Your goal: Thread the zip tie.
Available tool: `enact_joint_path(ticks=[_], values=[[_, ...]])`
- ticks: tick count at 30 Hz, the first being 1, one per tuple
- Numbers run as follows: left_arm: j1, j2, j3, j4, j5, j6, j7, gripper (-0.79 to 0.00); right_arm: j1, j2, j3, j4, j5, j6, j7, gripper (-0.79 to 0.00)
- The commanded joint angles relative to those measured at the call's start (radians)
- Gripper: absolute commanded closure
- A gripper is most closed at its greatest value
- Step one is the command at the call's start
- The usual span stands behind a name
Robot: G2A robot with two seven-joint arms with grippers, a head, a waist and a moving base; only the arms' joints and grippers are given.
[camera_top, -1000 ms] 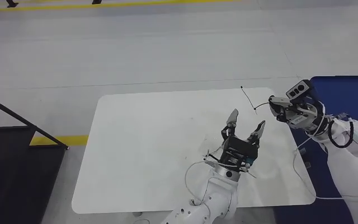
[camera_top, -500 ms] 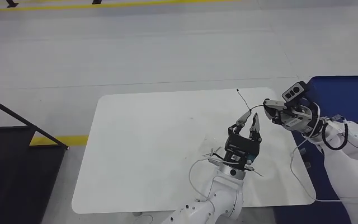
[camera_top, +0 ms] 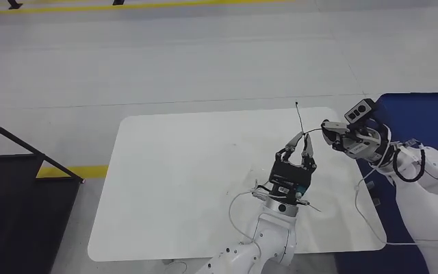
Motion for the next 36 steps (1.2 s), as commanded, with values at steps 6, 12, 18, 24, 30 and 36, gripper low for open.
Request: enact_joint_path(ticks=[6, 12, 18, 24, 30, 36], values=[[0.002, 0.001, -0.003, 0.003, -0.003, 0.000, -0.001, -0.071, 0.008, -0.003, 0.003, 0.005, 0.001, 0.004, -0.002, 0.000], [0.001, 0.000, -0.002, 0.001, -0.004, -0.001, -0.001, -0.058, 0.008, -0.005, 0.003, 0.002, -0.008, 0.006, 0.003, 0.000], [-0.001, -0.001, -0.001, 0.003, -0.005, -0.002, 0.004, 0.000, 0.002, -0.007, 0.002, -0.001, -0.018, 0.004, 0.007, 0.000], [0.000, 0.000, -0.002, 0.001, -0.009, -0.008, 0.009, 0.000, 0.001, -0.008, 0.006, 0.001, -0.025, 0.007, 0.010, 0.000], [0.000, 0.002, -0.003, 0.030, 0.077, 0.004, 0.012, 0.000, 0.009, -0.008, 0.021, 0.013, 0.003, 0.040, 0.014, 0.000], [-0.002, 0.005, 0.008, 0.077, 0.246, -0.022, -0.039, 0.000, 0.030, -0.007, 0.044, 0.031, 0.026, 0.077, 0.003, 0.000]])
